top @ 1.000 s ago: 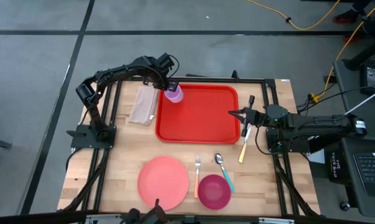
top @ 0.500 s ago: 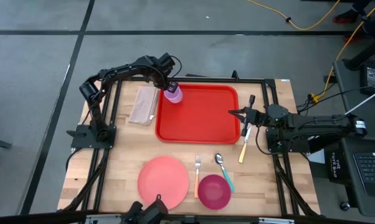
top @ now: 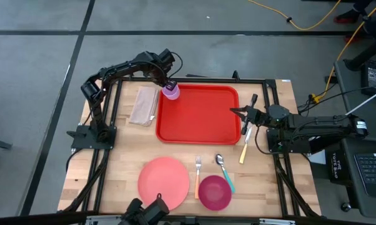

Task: Set up tray
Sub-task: Put the purple mug on the red tray

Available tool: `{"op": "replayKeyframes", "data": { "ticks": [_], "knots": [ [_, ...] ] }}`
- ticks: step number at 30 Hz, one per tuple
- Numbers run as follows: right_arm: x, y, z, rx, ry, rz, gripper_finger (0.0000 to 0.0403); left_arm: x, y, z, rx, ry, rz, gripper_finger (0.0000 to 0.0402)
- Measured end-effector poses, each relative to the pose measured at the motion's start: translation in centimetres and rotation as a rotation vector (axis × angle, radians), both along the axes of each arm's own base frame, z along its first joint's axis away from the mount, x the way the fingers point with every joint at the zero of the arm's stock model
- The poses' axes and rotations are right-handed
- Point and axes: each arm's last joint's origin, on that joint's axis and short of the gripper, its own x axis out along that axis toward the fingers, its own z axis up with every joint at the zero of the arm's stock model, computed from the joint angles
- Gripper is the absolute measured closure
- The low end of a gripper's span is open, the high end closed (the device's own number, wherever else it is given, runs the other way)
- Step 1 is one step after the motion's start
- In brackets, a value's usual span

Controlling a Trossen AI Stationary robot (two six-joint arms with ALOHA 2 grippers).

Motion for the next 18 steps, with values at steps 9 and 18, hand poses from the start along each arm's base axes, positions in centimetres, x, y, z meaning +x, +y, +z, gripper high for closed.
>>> {"op": "replayKeyframes", "data": {
  "ticks": [9,18],
  "knots": [
    [0.02,-0.01,0.15,-0.004,-0.016,-0.004,0.0377,0.02,-0.03,0.04,0.004,0.004,-0.001,0.0398],
    [0.01,-0.01,0.16,-0.003,-0.017,-0.004,0.0382,0.62,-0.60,-0.10,0.022,0.024,-0.017,0.0398]
  ]
}}
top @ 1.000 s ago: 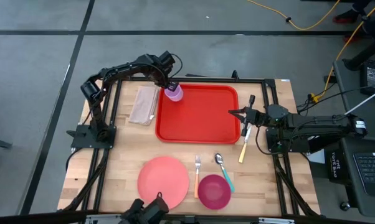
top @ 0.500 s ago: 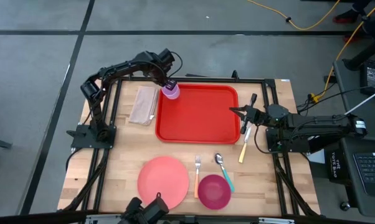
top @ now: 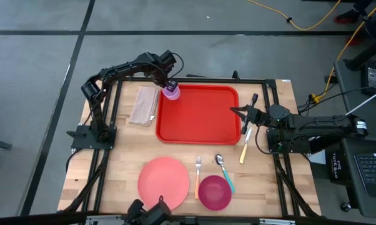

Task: Set up tray
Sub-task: Put the purple mug on the red tray

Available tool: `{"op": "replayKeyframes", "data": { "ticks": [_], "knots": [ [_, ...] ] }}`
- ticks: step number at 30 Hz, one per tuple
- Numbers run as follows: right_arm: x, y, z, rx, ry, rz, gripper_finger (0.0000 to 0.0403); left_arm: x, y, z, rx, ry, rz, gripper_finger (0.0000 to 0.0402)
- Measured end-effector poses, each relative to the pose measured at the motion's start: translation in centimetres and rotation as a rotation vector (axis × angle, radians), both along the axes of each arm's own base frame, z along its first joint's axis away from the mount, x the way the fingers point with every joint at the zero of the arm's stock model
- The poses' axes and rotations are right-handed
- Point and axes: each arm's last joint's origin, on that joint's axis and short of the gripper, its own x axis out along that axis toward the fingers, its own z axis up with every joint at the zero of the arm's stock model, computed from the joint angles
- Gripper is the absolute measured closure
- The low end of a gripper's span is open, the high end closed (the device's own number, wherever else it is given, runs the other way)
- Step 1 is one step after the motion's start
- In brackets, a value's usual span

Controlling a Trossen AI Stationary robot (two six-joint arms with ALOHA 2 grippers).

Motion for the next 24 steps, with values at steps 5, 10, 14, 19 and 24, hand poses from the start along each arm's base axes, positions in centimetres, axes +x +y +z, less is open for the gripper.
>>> {"op": "replayKeyframes", "data": {
  "ticks": [5,10,14,19,24],
  "knots": [
    [0.0,0.0,0.0,0.000,0.000,0.000,0.0396,0.8,-0.2,-1.2,-0.023,0.026,-0.029,0.0398],
    [0.0,0.0,0.0,0.001,-0.001,0.000,0.0390,1.0,0.3,-2.5,-0.045,0.055,-0.027,0.0398],
    [0.0,0.0,0.0,0.003,-0.001,0.001,0.0372,0.9,0.4,-2.6,-0.046,0.054,-0.026,0.0398],
    [0.0,0.0,0.0,0.003,-0.001,0.001,0.0367,0.9,0.4,-2.5,-0.044,0.052,-0.033,0.0398],
    [0.0,0.0,0.0,0.003,-0.001,0.001,0.0367,0.9,0.4,-2.5,-0.059,0.037,-0.038,0.0381]
  ]
}}
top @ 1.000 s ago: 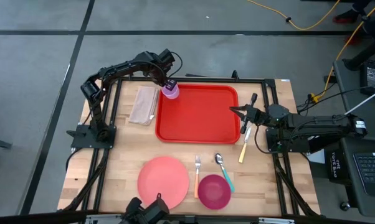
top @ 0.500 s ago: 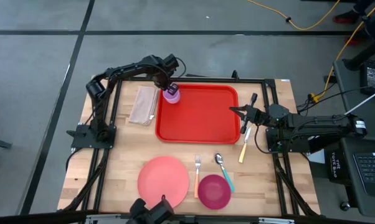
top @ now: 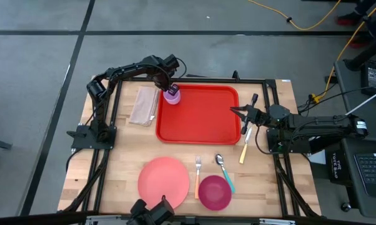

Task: Set up tray
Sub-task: Put the purple mug on the red tray

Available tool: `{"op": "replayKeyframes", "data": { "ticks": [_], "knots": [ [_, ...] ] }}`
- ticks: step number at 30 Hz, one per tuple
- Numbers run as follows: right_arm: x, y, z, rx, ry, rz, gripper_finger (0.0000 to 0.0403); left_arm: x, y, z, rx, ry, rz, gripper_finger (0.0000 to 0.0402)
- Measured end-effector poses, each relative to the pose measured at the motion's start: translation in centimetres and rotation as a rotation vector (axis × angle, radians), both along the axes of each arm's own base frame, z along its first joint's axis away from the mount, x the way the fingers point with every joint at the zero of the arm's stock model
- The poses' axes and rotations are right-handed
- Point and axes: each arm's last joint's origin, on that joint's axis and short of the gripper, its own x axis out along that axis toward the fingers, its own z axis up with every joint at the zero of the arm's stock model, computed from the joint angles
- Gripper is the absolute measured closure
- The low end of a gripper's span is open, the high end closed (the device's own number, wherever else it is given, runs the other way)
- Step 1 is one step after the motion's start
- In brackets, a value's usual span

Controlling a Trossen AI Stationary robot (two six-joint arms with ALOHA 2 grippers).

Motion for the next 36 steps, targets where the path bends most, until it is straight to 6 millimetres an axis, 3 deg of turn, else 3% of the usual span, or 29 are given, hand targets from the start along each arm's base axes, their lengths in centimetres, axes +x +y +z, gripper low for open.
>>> {"op": "replayKeyframes", "data": {
  "ticks": [12,20,26,31,36],
  "knots": [
    [0.0,0.0,0.0,0.000,0.001,0.000,0.0367,0.1,0.1,0.2,0.021,-0.006,-0.018,0.0309],
    [0.0,0.0,0.0,0.004,-0.001,0.000,0.0366,0.8,0.8,2.7,0.101,-0.056,-0.029,0.0277],
    [0.0,0.0,0.0,0.008,-0.001,0.000,0.0366,1.5,0.8,4.9,0.163,-0.085,-0.134,0.0271],
    [0.0,0.0,0.0,0.008,0.000,0.000,0.0366,2.3,-0.6,6.0,0.185,-0.052,-0.315,0.0276],
    [0.0,0.0,0.0,0.008,0.000,0.000,0.0366,2.6,-3.2,6.2,0.179,0.133,-0.453,0.0281]
  ]
}}
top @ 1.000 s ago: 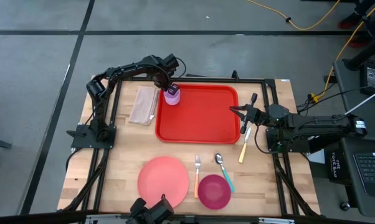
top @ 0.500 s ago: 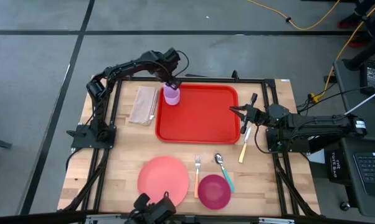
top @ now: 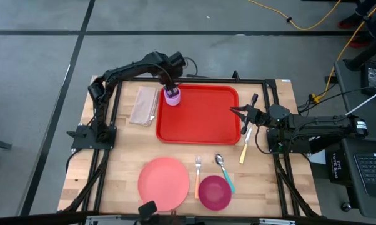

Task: Set up tray
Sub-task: Put the purple mug on the red tray

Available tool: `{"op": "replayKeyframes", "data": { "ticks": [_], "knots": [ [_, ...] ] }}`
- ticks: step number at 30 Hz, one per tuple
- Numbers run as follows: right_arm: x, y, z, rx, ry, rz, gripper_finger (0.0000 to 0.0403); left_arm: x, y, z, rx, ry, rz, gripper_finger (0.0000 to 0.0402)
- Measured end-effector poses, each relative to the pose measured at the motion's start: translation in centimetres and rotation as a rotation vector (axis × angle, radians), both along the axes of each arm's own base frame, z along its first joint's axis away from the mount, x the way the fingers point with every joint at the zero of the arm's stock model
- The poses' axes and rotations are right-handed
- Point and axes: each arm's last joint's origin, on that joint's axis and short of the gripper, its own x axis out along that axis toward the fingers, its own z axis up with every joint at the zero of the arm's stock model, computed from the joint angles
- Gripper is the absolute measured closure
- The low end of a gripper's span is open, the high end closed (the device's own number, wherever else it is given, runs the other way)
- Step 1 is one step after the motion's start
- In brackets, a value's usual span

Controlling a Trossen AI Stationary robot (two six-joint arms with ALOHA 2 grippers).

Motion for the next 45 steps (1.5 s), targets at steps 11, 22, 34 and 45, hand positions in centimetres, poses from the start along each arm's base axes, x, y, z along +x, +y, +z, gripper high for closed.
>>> {"op": "replayKeyframes", "data": {
  "ticks": [11,22,34,45],
  "knots": [
    [0.0,0.0,0.1,0.013,-0.015,-0.001,0.0366,2.1,-6.2,-0.2,-0.022,0.156,-0.320,0.0286],
    [0.0,0.0,0.0,0.058,-0.024,-0.006,0.0366,3.2,-6.9,-0.6,-0.017,0.083,-0.409,0.0286],
    [0.0,0.0,0.0,0.057,-0.021,-0.005,0.0366,0.5,-7.6,-1.1,0.028,-0.067,-0.366,0.0305],
    [0.0,0.0,0.0,0.061,-0.023,-0.005,0.0366,-1.0,-8.1,-5.0,0.136,-0.109,-0.443,0.0304]
  ]
}}
